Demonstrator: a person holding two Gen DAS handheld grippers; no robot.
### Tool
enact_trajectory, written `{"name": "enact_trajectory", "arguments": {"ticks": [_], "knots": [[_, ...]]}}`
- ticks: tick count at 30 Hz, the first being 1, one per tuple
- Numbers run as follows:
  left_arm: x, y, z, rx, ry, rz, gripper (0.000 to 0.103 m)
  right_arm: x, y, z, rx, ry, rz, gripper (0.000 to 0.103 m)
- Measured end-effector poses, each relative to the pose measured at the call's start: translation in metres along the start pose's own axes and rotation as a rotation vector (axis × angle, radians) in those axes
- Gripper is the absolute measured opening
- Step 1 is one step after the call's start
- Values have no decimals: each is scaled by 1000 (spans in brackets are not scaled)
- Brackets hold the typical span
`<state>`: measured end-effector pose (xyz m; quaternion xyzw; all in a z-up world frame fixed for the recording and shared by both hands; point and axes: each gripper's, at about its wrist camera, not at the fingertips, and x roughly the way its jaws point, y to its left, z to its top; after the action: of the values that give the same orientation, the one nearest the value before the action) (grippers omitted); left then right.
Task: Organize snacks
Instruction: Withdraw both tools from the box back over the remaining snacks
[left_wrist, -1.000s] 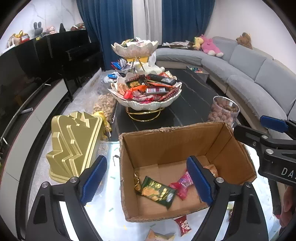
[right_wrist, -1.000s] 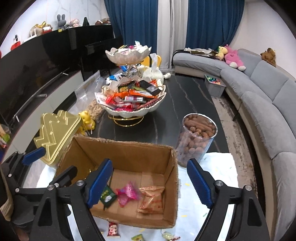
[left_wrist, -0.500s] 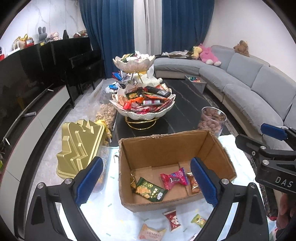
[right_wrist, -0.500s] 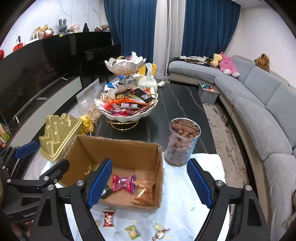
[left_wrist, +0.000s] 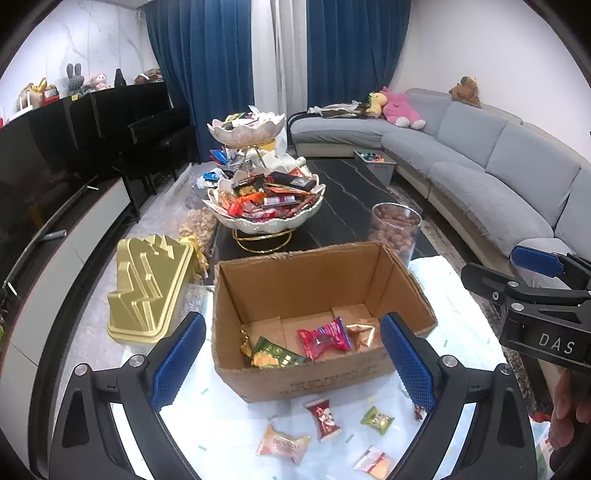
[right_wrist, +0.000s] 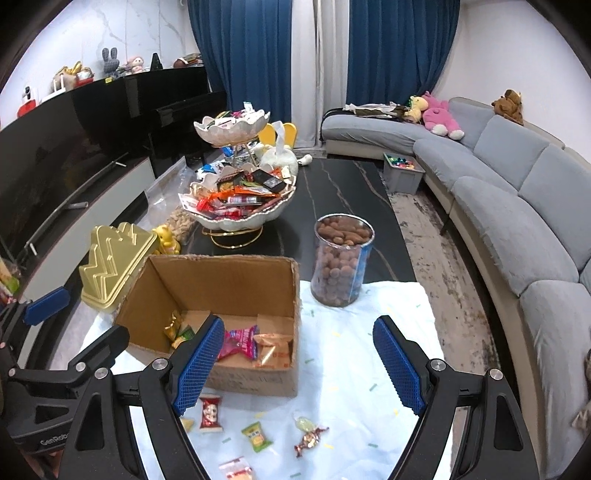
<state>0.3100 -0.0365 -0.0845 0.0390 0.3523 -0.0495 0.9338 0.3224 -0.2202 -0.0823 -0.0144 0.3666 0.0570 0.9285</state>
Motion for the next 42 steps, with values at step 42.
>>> {"name": "enact_trajectory", "arguments": {"ticks": [42], "knots": [[8,-53,-164,-272,111,230,96,4,-19,-131,-236,-97,35,83]]}}
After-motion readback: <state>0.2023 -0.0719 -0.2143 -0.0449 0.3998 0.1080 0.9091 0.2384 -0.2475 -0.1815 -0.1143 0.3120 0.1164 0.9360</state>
